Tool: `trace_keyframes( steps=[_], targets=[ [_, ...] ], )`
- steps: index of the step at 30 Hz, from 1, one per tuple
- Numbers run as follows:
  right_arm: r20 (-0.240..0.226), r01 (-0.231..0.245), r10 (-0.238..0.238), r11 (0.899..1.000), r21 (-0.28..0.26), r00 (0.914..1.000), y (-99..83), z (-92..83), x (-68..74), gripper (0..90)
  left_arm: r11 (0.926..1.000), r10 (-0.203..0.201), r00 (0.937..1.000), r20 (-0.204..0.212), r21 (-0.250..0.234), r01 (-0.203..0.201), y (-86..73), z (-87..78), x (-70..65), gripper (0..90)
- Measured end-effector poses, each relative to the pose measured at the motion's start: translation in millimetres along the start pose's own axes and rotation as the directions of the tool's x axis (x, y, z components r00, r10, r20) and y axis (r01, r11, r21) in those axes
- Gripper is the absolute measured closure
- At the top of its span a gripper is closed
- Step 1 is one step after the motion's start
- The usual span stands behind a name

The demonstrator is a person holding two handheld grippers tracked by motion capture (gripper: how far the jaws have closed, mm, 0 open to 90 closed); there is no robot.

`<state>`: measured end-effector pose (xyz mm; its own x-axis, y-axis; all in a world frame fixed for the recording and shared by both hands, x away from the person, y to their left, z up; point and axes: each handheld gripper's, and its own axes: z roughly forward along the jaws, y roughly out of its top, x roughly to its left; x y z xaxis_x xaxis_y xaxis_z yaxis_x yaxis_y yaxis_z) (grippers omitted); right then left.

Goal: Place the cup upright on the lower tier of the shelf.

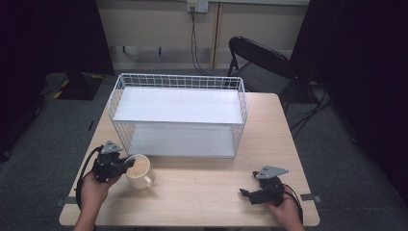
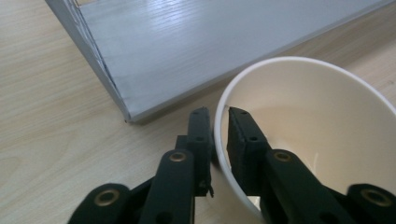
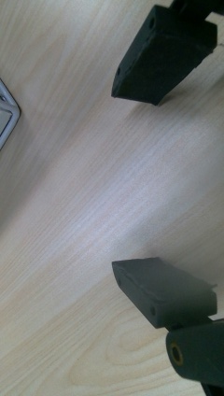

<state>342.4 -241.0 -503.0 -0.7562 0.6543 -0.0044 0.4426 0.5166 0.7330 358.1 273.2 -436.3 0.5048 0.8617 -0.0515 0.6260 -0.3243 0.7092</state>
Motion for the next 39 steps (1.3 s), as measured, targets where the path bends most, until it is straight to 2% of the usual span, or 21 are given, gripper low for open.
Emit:
trace_keyframes(
  steps=[9, 11, 14, 18, 22, 32, 39],
  targets=[
    [0.000, 0.000, 0.000, 1.000, 0.000, 1.0000, 0.0, 0.0, 0.0, 13.5, 1.0000, 0.006, 0.9999, -0.011, 0.005, -0.006, 1.0, -0.2, -1.9, 80.9],
    [0.000, 0.000, 0.000, 1.000, 0.000, 1.0000, 0.0, 0.0, 0.0, 13.5, 0.9997, 0.021, 0.9996, -0.021, 0.013, -0.020, 1.5, -0.9, -2.3, 81.2],
    [-0.001, 0.000, 0.000, 1.000, -0.001, 1.0000, 0.0, 0.1, -0.1, 13.5, 0.9999, 0.006, 0.9997, -0.024, 0.012, -0.006, 1.4, -1.1, -2.2, 81.6],
    [0.000, 0.000, 0.000, 1.000, -0.001, 1.0000, 0.0, 0.1, 0.0, 13.5, 0.9998, 0.013, 0.9990, -0.043, 0.013, -0.013, 1.7, -3.3, -2.6, 81.7],
    [-0.001, 0.000, 0.000, 1.000, -0.001, 1.0000, 0.0, 0.0, 0.0, 13.5, 0.9999, -0.009, 0.9993, -0.038, -0.006, 0.009, 3.2, -7.1, -2.7, 81.8],
    [0.000, 0.000, 0.000, 1.000, 0.000, 1.0000, 0.0, 0.0, 0.0, 13.6, 0.9992, -0.023, 0.9992, -0.033, -0.033, 0.022, 8.0, -13.1, -7.7, 81.8],
    [-0.001, 0.000, 0.000, 1.000, -0.001, 1.0000, 0.0, 0.1, 0.0, 13.5, 0.9994, -0.033, 0.9992, -0.023, -0.011, 0.033, 12.0, -15.4, -12.4, 81.9]
  ],
)
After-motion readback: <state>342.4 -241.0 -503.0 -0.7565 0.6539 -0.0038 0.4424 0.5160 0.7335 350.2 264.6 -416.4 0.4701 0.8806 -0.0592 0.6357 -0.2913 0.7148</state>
